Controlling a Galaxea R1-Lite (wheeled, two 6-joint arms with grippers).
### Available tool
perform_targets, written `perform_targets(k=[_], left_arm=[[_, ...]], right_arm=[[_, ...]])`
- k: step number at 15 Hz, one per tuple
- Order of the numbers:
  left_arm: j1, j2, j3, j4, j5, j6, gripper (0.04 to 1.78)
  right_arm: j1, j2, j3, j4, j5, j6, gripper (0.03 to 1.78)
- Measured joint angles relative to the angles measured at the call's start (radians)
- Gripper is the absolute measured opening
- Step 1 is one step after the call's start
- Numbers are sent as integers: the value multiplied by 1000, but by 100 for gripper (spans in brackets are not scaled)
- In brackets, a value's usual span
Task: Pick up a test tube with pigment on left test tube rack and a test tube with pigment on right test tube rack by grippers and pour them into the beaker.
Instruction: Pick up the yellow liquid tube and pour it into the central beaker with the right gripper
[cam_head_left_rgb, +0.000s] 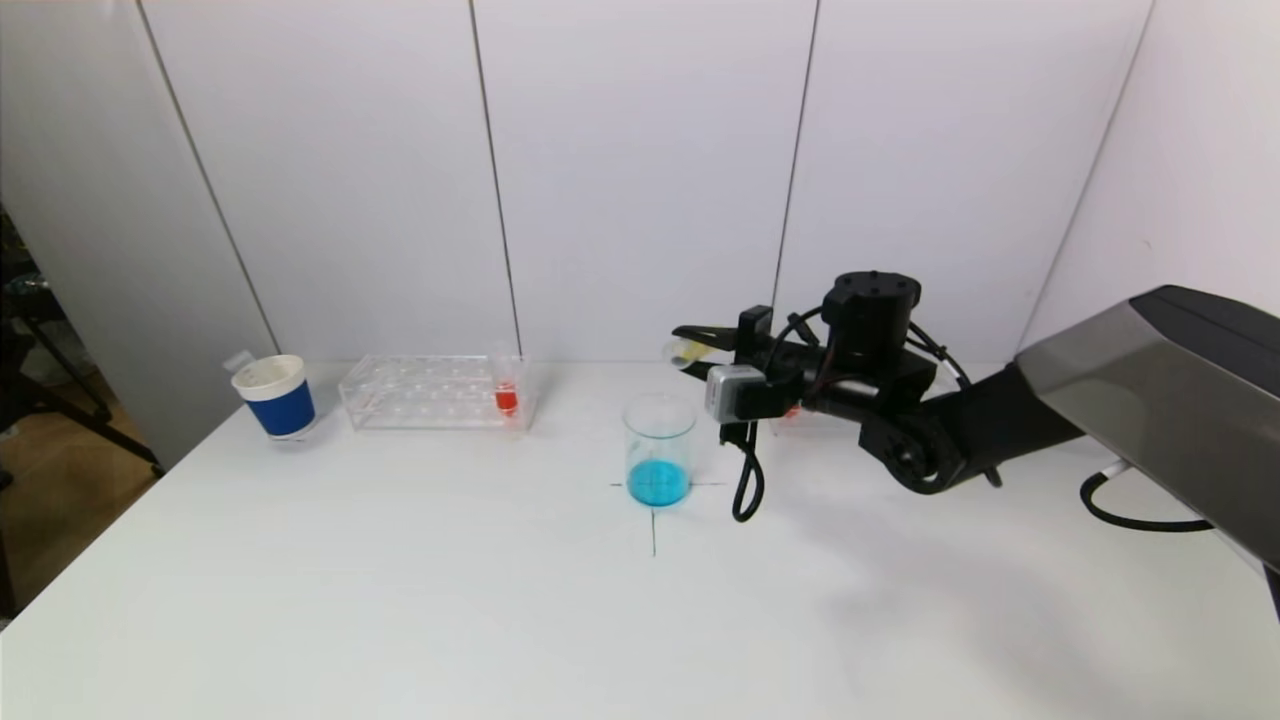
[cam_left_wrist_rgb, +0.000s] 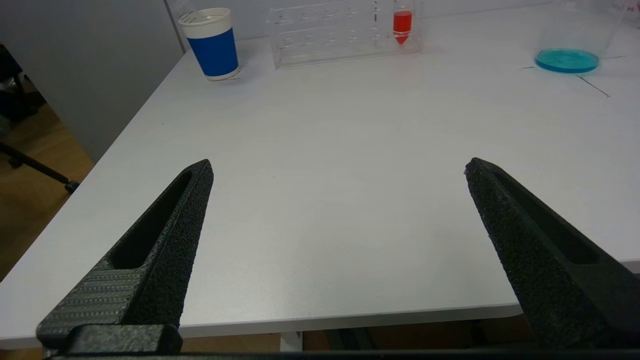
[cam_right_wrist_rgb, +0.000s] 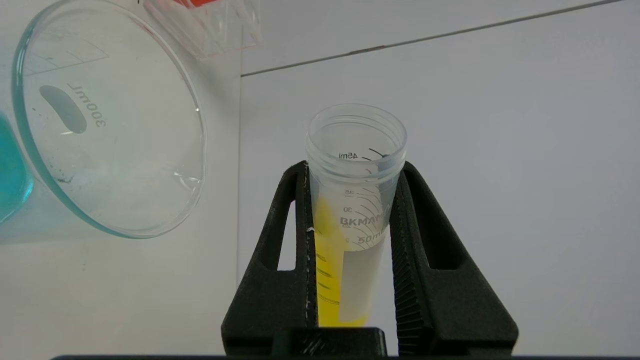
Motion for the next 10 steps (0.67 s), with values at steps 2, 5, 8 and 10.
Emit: perform_targets(k=[2,5,8,10], left_arm=[[0,0,0,0,0,0,176],[0,0,0,0,0,0,176],[0,0,0,0,0,0,176],[0,0,0,0,0,0,176]], right_arm=[[0,1,-3,-1,11,-17,48],[0,4,-3,-5,18,-46,48],[1,6,0,-7,20,-67,48],[1,7,1,-7,20,-91,48]])
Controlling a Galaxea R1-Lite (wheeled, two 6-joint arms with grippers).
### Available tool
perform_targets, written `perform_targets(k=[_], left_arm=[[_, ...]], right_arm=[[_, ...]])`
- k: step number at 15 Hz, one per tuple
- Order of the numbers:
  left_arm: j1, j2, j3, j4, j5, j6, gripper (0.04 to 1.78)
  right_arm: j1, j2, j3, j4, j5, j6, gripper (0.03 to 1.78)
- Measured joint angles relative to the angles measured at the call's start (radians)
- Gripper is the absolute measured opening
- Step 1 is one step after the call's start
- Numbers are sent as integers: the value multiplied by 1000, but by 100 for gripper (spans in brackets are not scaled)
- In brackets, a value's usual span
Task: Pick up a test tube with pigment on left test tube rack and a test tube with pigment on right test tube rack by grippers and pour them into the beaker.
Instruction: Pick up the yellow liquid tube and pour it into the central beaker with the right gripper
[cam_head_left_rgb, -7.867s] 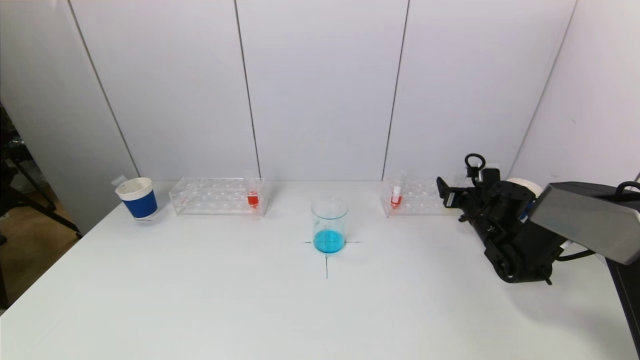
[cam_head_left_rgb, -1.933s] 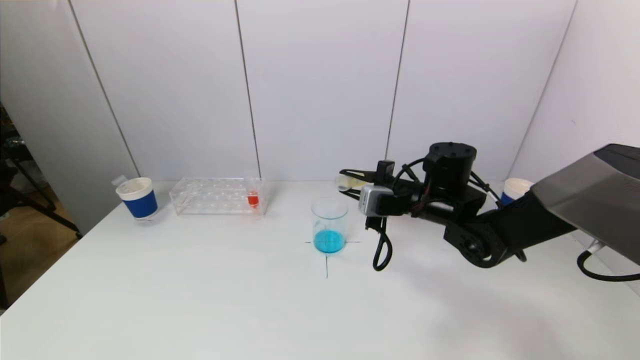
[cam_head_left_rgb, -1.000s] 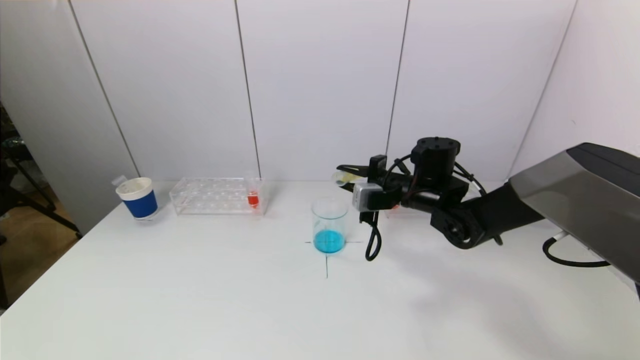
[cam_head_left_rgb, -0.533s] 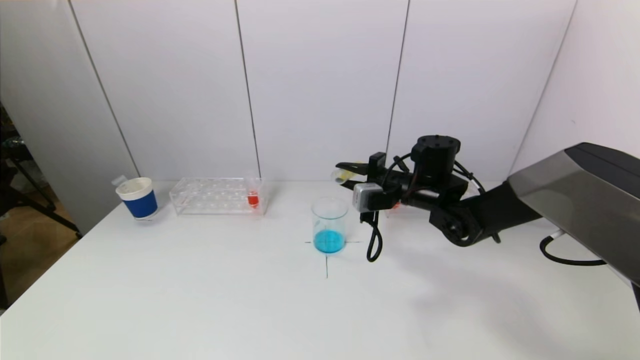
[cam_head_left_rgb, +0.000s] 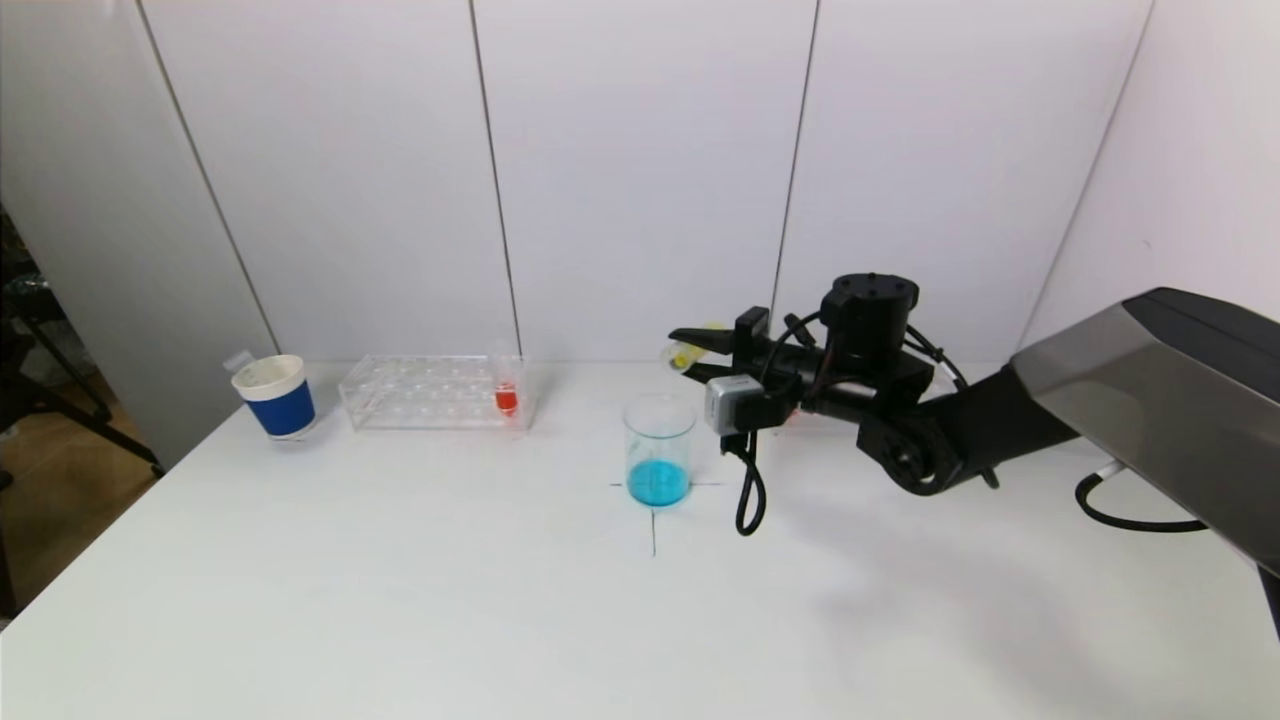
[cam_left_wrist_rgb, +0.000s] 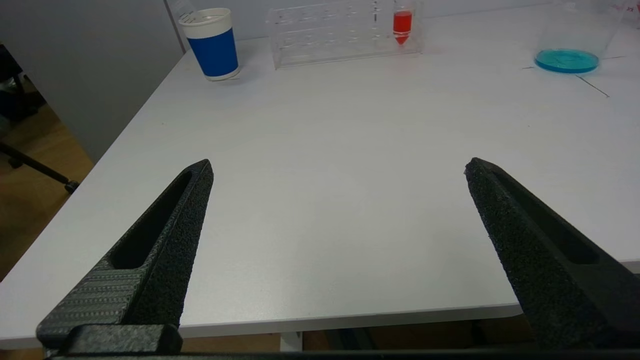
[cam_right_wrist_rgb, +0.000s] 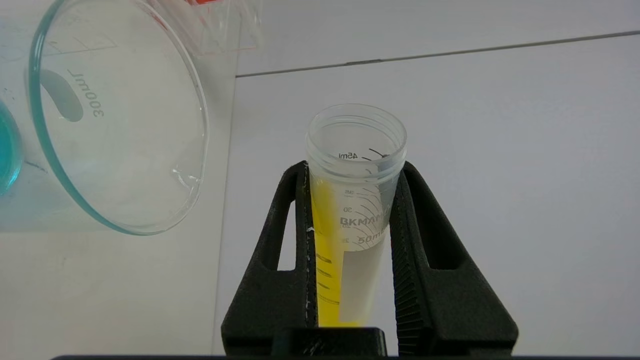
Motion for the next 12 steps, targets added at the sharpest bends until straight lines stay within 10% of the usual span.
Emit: perform_targets(k=[12], left_arm=[[0,0,0,0,0,1,176]], right_arm=[[-8,24,-23,8,-11,-152,48]])
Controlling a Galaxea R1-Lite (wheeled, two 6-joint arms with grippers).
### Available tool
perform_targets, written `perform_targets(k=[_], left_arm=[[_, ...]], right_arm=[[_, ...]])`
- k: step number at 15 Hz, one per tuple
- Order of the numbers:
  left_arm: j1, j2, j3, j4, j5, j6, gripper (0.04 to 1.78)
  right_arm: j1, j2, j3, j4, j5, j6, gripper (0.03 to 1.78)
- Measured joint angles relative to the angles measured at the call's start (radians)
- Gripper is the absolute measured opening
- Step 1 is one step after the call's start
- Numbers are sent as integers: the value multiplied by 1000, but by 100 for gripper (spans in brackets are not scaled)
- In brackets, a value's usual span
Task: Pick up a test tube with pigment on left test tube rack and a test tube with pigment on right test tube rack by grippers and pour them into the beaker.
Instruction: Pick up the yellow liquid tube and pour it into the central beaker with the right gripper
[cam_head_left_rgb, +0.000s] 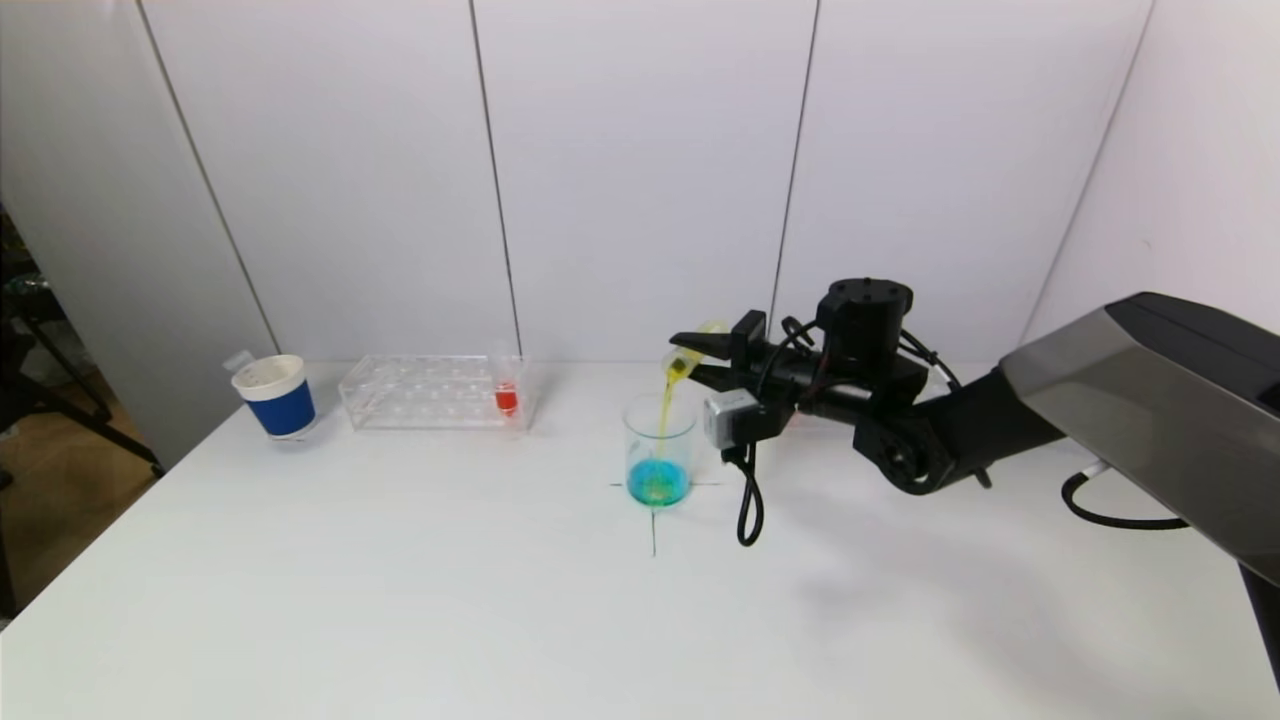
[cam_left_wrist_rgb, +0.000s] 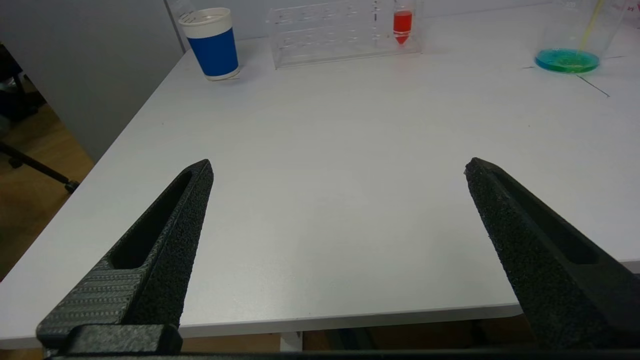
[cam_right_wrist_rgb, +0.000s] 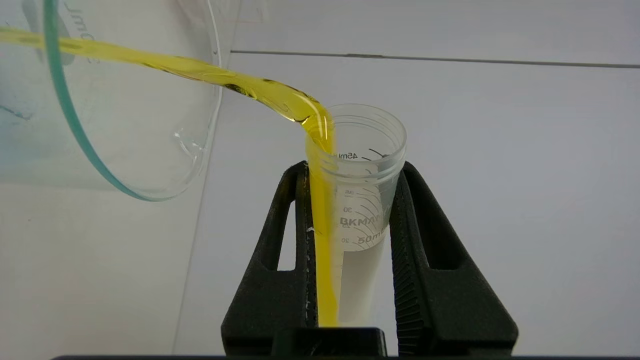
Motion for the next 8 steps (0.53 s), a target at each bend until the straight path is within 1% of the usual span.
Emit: perform_targets(k=[4,8], left_arm=[[0,0,0,0,0,0,176],[0,0,0,0,0,0,176]], right_arm=[[-1,0,-23,7,0,-43,48],[-1,1,-44,39,3,-106,48]])
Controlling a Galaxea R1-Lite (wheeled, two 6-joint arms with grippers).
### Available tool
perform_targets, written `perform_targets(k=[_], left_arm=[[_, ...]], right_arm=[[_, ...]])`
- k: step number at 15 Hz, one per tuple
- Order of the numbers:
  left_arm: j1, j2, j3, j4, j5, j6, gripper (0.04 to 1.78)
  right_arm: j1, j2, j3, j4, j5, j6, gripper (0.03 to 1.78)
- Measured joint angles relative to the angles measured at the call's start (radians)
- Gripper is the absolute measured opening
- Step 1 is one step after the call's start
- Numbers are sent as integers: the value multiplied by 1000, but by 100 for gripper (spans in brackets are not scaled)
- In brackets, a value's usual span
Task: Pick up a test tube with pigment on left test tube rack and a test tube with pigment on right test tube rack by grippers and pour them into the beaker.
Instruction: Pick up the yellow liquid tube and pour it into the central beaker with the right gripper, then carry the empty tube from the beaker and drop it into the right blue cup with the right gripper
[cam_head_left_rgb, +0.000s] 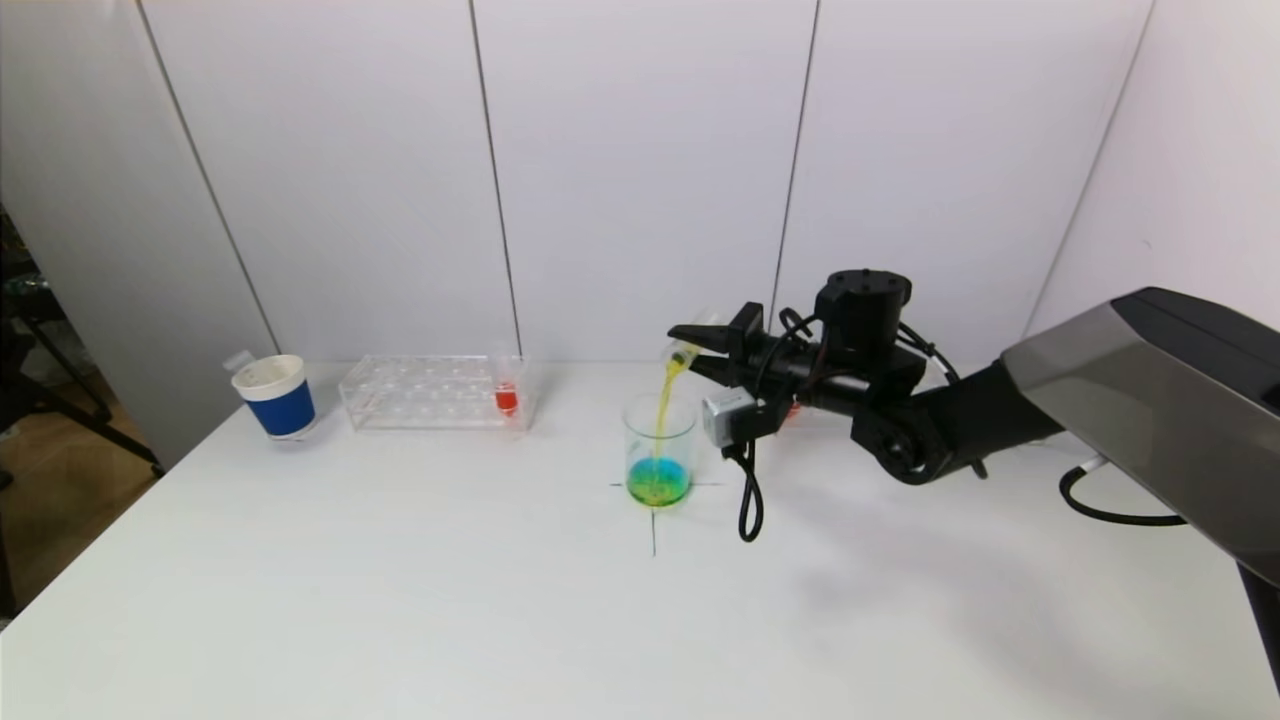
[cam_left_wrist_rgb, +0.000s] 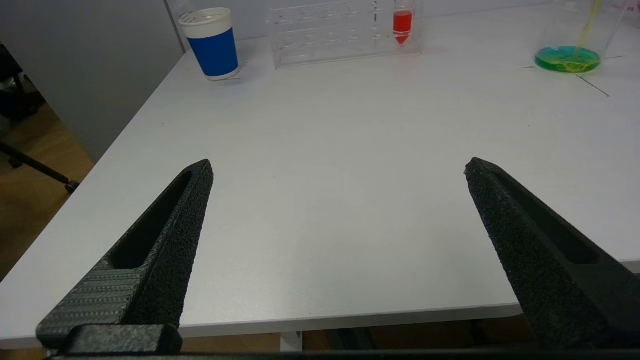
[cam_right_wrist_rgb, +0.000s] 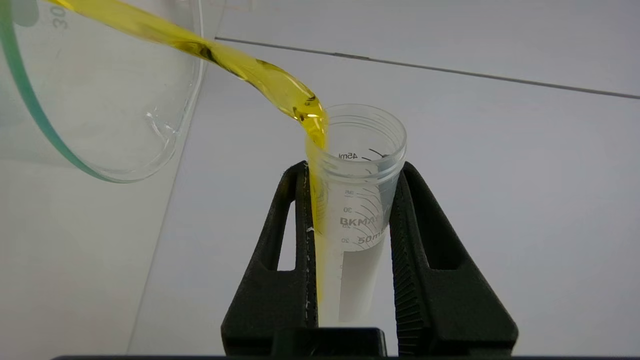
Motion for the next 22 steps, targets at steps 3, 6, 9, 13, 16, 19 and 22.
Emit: perform_targets(k=[3,6,9,13,16,19,22], left_arm=[[0,0,0,0,0,0,176],[0,0,0,0,0,1,176],[0,0,0,0,0,0,176],[0,0,0,0,0,0,176],[0,0,0,0,0,0,176],[0,0,0,0,0,0,176],[0,0,0,0,0,0,176]], right_arm=[[0,0,-22,31,5,-66,48],[0,-3,-26,36,6,-117,48],[0,-8,-27,51,17,-160,48],[2,-16,-26,51,21,-182,48],[3,-22,-23,52,22,-185,48],[5,-24,-19,53,21,-184,48],[6,-27,-5,54,19,-142,48]])
